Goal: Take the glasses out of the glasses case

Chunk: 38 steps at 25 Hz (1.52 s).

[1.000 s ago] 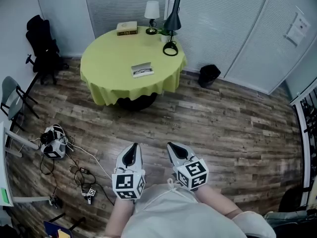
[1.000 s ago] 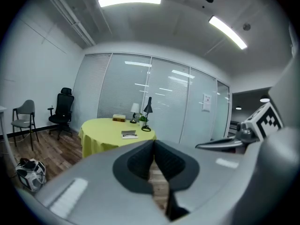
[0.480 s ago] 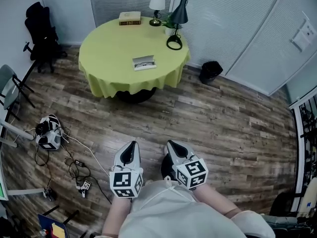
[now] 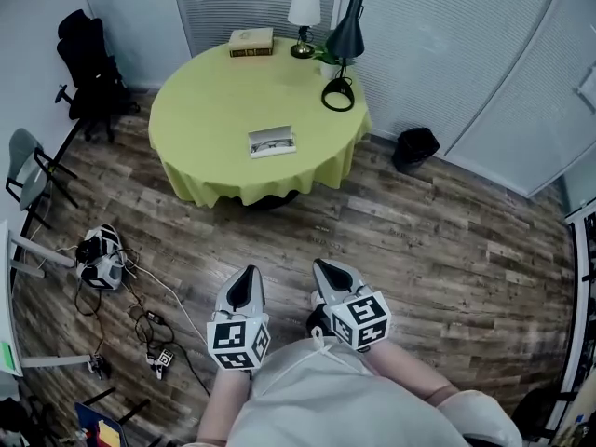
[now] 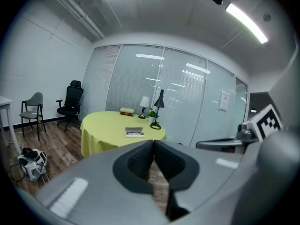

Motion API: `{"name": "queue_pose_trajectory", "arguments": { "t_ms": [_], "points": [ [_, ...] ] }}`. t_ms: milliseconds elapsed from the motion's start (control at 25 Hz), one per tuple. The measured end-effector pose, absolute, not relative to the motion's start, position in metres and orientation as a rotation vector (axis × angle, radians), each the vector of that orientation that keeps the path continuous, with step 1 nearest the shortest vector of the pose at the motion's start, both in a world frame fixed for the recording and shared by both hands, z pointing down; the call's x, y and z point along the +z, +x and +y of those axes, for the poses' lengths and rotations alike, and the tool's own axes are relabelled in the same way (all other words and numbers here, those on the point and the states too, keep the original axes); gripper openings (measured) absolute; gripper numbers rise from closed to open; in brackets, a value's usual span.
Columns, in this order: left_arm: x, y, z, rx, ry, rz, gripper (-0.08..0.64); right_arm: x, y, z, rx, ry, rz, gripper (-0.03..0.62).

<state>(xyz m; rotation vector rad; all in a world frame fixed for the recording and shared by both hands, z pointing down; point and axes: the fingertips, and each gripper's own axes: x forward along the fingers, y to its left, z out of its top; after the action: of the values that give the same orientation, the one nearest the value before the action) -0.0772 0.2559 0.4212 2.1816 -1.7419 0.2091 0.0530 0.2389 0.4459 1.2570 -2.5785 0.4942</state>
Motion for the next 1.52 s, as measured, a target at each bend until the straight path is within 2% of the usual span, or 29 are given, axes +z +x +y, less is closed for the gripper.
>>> {"name": "queue_pose_trajectory", "arguments": {
  "t_ms": [360,600,1000,1520],
  "points": [
    [0.419,-0.009,0.134,0.214,2.116,-1.803,0.006,0.446,0.129,0.101,0.459,1.179,-2.575,0.000],
    [0.430,0.018,0.098,0.236,2.089,-1.801,0.006,0.459,0.161,0.046,0.494,1.179,-2.549,0.000],
    [0.461,-0.007,0.027,0.259,1.975,-1.807,0.006,0.491,0.151,-0.018,0.570,1.145,-2.510,0.000],
    [0.468,-0.065,-0.147,0.314,2.103,-1.711,0.006,0.495,0.091,-0.171,0.558,1.210,-2.454,0.000]
  ]
}}
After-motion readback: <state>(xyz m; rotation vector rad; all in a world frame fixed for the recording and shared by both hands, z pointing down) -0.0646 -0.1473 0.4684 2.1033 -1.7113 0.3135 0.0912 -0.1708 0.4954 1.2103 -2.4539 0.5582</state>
